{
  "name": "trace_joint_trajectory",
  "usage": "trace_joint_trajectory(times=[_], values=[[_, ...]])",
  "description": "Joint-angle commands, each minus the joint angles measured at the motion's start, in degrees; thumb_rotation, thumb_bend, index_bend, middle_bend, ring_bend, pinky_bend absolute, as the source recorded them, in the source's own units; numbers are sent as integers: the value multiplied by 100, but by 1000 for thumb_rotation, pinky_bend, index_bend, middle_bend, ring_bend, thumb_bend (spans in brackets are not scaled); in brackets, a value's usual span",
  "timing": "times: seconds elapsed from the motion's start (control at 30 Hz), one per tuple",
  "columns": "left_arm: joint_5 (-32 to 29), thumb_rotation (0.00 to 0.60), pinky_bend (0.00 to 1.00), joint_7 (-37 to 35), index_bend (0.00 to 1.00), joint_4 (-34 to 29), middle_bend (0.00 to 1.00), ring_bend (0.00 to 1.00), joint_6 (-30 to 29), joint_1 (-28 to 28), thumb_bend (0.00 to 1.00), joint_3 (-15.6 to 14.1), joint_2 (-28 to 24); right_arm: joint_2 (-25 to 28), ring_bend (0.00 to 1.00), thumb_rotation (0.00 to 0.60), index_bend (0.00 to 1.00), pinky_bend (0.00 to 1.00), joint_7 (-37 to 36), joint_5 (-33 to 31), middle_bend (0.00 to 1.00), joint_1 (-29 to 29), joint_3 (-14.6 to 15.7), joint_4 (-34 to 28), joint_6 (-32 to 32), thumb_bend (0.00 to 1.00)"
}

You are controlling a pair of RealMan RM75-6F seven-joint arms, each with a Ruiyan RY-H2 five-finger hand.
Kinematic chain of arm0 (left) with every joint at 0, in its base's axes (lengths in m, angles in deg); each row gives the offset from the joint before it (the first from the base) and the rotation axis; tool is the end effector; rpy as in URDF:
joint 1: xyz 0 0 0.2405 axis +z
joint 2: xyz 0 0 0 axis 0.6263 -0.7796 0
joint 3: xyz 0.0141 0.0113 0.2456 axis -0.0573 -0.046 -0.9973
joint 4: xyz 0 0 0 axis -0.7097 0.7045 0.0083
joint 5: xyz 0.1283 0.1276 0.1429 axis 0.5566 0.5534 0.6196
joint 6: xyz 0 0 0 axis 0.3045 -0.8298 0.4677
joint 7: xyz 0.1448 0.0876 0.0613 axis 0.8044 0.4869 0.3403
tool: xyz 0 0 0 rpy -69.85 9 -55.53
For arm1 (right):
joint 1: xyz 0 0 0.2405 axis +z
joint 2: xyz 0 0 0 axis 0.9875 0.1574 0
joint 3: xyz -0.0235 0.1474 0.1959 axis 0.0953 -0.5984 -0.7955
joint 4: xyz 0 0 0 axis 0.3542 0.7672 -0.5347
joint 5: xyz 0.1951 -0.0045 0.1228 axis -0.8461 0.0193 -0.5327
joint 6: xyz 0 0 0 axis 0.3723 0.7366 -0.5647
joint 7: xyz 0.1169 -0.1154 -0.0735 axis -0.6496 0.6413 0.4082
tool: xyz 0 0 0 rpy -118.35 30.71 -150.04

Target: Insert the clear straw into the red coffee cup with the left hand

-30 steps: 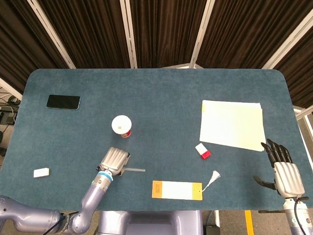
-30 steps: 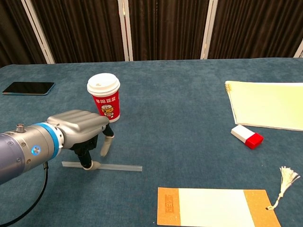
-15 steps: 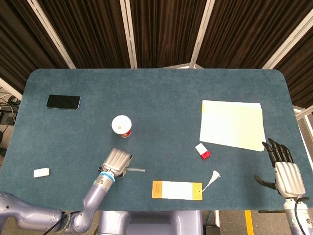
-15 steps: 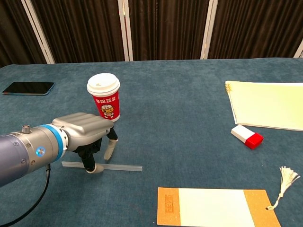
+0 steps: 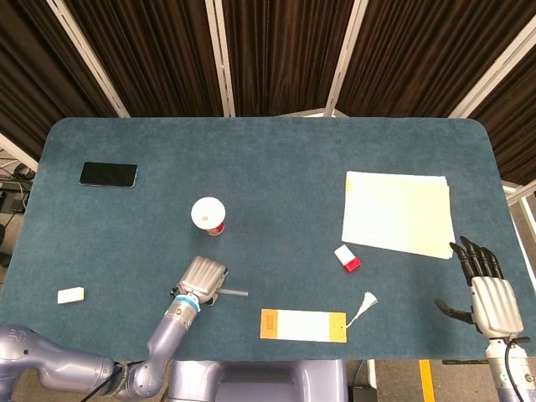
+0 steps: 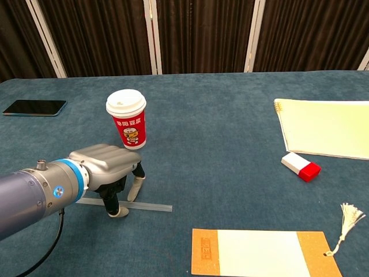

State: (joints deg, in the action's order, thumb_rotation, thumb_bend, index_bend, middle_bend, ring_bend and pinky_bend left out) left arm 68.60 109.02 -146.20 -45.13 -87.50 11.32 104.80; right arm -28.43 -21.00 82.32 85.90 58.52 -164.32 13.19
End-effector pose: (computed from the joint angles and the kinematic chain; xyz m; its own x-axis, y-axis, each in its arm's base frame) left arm -0.0983 0.2834 -0.1272 0.6458 0.4569 0.6117 0.7633 -0.3678 -0.5311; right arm -0.3056 -0.2199 0.1210 0.2920 -0.0318 0.9559 -0.9563 0.0043 0.2923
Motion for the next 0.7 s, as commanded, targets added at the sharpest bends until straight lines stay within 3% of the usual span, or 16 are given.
trace_joint_trajectory(times=[0.03, 0.3, 0.7], values=[[-63, 600, 780, -8, 579, 25, 1000, 924, -16, -17, 334, -9, 29, 2, 0, 600, 63, 0, -4, 6, 0, 1, 2, -1, -3, 147], [94, 600, 780, -99, 585, -67, 1000, 925, -187, -23, 366, -9, -34, 7, 0, 600, 62, 0, -89, 45, 0, -4, -6, 4, 30, 148], [529, 600, 780, -446, 585, -519, 1000, 924, -419, 3, 366, 294, -768, -18, 0, 600, 63, 0, -279, -243, 0, -74, -166, -152, 118, 149]])
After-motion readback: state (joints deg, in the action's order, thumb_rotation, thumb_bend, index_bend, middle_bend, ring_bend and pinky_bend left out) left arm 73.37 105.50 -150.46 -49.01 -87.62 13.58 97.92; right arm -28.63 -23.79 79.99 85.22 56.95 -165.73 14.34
